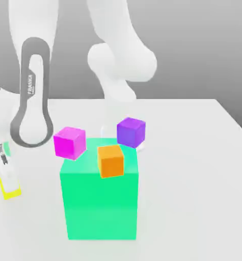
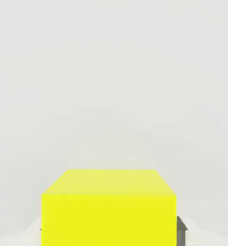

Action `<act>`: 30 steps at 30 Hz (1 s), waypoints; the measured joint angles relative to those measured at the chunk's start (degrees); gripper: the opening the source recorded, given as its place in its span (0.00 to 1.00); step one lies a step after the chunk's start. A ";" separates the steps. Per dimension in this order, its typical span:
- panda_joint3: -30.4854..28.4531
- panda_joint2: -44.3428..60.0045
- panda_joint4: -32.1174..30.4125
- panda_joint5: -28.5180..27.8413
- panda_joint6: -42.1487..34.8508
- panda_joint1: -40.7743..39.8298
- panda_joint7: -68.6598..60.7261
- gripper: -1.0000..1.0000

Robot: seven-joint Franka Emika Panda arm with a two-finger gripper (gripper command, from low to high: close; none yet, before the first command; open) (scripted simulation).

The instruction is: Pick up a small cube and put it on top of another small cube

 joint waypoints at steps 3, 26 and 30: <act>-3.93 -4.89 -1.20 -4.60 -3.66 2.92 3.52 0.00; 11.90 -50.19 -1.99 -22.45 -44.54 28.37 25.13 0.00; 13.53 -58.48 -4.53 -18.65 -52.72 33.14 22.75 0.00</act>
